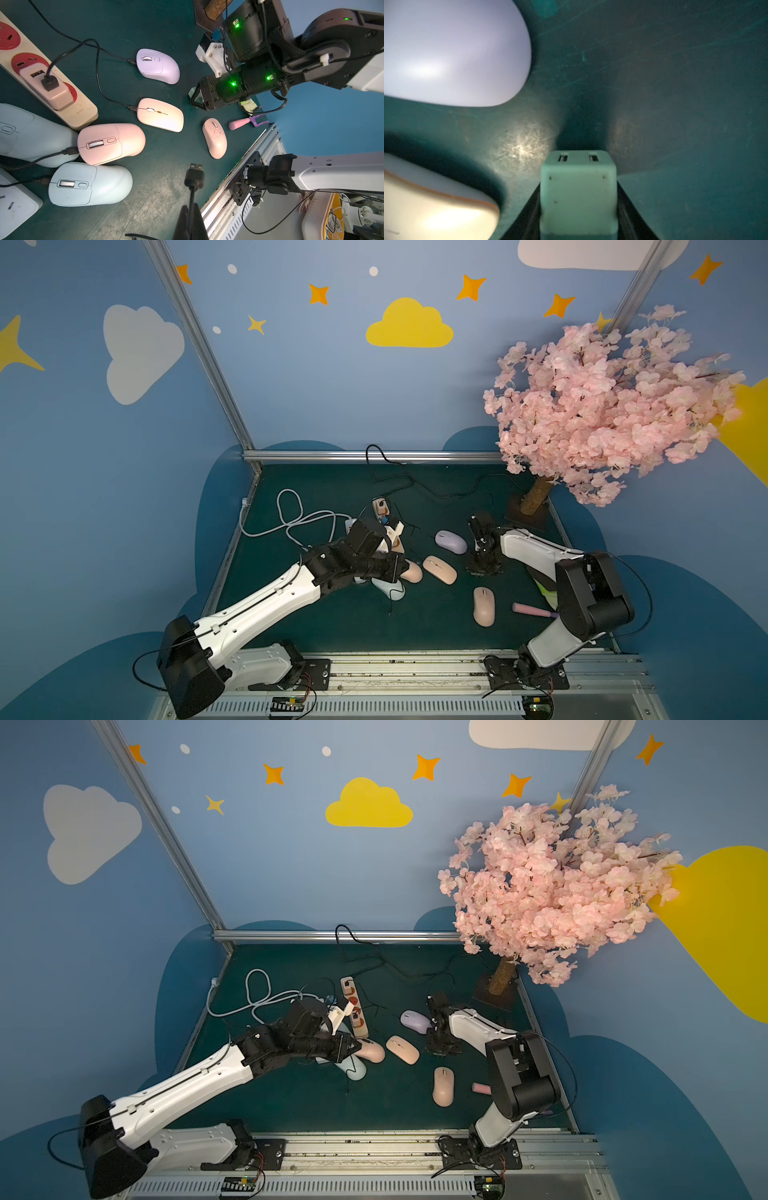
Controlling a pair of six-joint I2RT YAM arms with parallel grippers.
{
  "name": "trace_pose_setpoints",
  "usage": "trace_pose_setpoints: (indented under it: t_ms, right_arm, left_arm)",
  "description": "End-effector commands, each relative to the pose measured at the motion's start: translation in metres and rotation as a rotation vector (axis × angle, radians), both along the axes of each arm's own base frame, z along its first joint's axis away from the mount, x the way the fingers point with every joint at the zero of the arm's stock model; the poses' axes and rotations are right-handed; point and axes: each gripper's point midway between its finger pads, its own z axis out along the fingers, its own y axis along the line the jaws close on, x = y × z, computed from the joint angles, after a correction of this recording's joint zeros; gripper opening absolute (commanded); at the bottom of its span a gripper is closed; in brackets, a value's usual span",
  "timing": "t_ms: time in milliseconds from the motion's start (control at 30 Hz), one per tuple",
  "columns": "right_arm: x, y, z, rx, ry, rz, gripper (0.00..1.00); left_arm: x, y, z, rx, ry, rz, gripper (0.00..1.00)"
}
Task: Unplug the wireless mouse
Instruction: Place the plug at the center of the board.
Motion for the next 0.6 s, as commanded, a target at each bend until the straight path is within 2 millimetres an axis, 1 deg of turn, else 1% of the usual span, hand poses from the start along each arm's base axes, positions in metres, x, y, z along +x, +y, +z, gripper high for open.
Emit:
trace_pose_setpoints:
  t_ms: [0,33,133,167,200,233,267,300,367,433,533,567]
  right_arm:
    - [-0.009,-0.013,-0.004,-0.049,0.04,-0.043,0.43]
    - [-0.011,-0.015,-0.005,-0.054,0.048,-0.049,0.49]
    - [-0.013,-0.018,-0.008,-0.053,0.06,-0.061,0.56]
    - [-0.014,-0.016,-0.008,-0.043,0.06,-0.06,0.6]
    - [-0.013,-0.014,-0.007,-0.03,0.055,-0.058,0.66]
    - [-0.013,-0.012,-0.006,-0.019,0.05,-0.057,0.72]
    - [-0.012,-0.011,-0.003,-0.007,0.042,-0.056,0.76]
    - [-0.011,-0.01,0.002,-0.001,0.031,-0.058,0.76]
    - [-0.01,-0.011,0.018,0.007,-0.01,-0.066,0.76]
    - [-0.009,-0.014,0.041,0.017,-0.077,-0.083,0.75]
    - [-0.013,-0.025,0.078,0.019,-0.198,-0.144,0.72]
    - [-0.015,-0.034,0.089,-0.004,-0.238,-0.186,0.7]
  left_arm:
    - [0.002,-0.004,-0.001,-0.006,-0.006,0.006,0.04]
    - [0.002,-0.006,-0.001,-0.008,-0.004,0.002,0.04]
    - [0.002,-0.014,-0.003,-0.005,-0.001,-0.01,0.04]
    - [0.002,-0.017,-0.003,-0.007,-0.002,-0.015,0.04]
    - [0.001,-0.02,-0.004,-0.008,0.001,-0.02,0.04]
    - [0.001,-0.023,-0.003,-0.013,0.0,-0.022,0.04]
    - [0.0,-0.027,-0.004,-0.017,0.004,-0.024,0.04]
    - [-0.001,-0.031,-0.005,-0.02,0.011,-0.024,0.04]
    - [-0.001,-0.038,-0.008,-0.023,0.022,-0.02,0.04]
    - [-0.002,-0.048,-0.01,-0.027,0.028,-0.02,0.04]
    - [-0.003,-0.069,-0.015,-0.032,0.041,-0.015,0.04]
    - [-0.002,-0.077,-0.017,-0.034,0.045,-0.011,0.04]
